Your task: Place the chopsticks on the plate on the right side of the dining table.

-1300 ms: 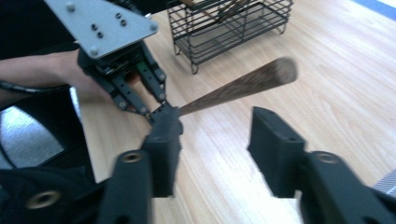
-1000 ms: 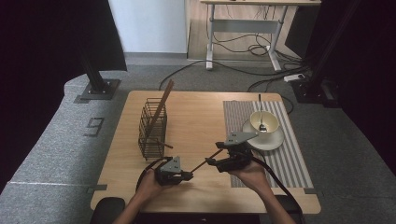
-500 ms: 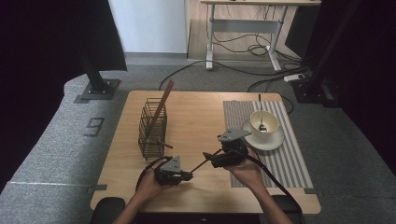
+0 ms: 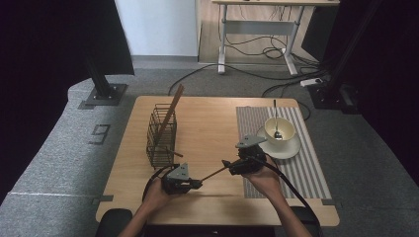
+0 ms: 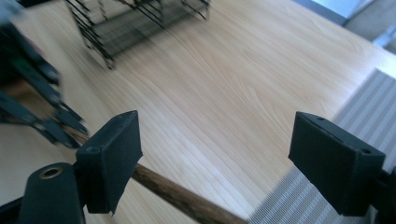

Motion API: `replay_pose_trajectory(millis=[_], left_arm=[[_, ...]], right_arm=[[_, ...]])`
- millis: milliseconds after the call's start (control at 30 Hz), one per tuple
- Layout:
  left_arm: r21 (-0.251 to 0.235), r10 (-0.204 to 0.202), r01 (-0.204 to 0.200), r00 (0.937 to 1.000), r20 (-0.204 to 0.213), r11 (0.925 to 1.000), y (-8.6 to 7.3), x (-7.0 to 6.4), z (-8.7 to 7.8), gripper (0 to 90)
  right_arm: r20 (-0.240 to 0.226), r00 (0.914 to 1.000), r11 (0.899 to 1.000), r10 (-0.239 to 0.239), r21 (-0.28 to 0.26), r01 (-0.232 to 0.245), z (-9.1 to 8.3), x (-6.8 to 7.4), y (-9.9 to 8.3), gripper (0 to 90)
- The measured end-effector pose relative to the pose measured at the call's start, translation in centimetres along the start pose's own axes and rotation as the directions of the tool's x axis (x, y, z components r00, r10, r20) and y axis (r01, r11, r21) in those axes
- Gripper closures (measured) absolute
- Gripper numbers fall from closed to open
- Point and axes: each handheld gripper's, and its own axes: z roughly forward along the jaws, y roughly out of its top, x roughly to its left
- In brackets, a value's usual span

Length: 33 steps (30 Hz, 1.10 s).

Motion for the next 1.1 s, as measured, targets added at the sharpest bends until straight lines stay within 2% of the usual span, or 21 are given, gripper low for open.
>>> replay_pose_trajectory(millis=[133, 367, 500, 633, 767, 867, 1000, 1100], left_arm=[[-0.006, 0.008, -0.008, 0.9999, -0.007, 0.9999, 0.0, 0.0, -0.1, 84.8], [-0.002, 0.018, -0.018, 0.9998, -0.008, 0.9998, 0.1, -0.1, -0.1, 84.7], [0.031, 0.012, -0.013, 0.9999, 0.006, 0.9994, 0.1, -0.1, 0.1, 84.9], [0.064, 0.005, -0.006, 0.9997, 0.025, 0.9980, 0.0, 0.0, 0.1, 84.9], [0.098, 0.007, -0.010, 0.9994, 0.035, 0.9951, 0.1, -0.1, 0.3, 84.8], [0.117, 0.019, -0.024, 0.9988, 0.046, 0.9929, 0.2, -0.2, 0.4, 84.8], [0.133, 0.032, -0.040, 0.9977, 0.059, 0.9904, 0.3, -0.4, 0.6, 84.8], [0.143, 0.031, -0.040, 0.9974, 0.065, 0.9889, 0.3, -0.4, 0.6, 84.8]], right_arm=[[0.010, 0.9996, 0.999, 0.028, 0.017, -0.028, 0.3, -0.8, -1.0, 16.6], [0.022, 0.9987, 0.998, 0.046, 0.034, -0.047, 0.5, -1.6, -1.9, 17.2], [0.008, 0.9993, 0.999, 0.037, 0.025, -0.037, 0.1, -1.7, -1.7, 16.8], [-0.035, 0.9988, 0.999, 0.034, 0.006, -0.034, -0.8, -1.7, -1.4, 14.3], [-0.081, 0.9967, 1.000, 0.004, 0.031, -0.002, -1.2, -1.2, -1.4, 14.3], [-0.123, 0.9918, 0.996, -0.035, 0.081, 0.045, -0.9, -0.6, -1.6, 16.4], [-0.171, 0.9811, 0.982, -0.091, 0.147, 0.116, -0.2, 0.4, -1.9, 27.3], [-0.204, 0.9690, 0.969, -0.140, 0.174, 0.177, 0.2, 1.0, -2.0, 34.7]])
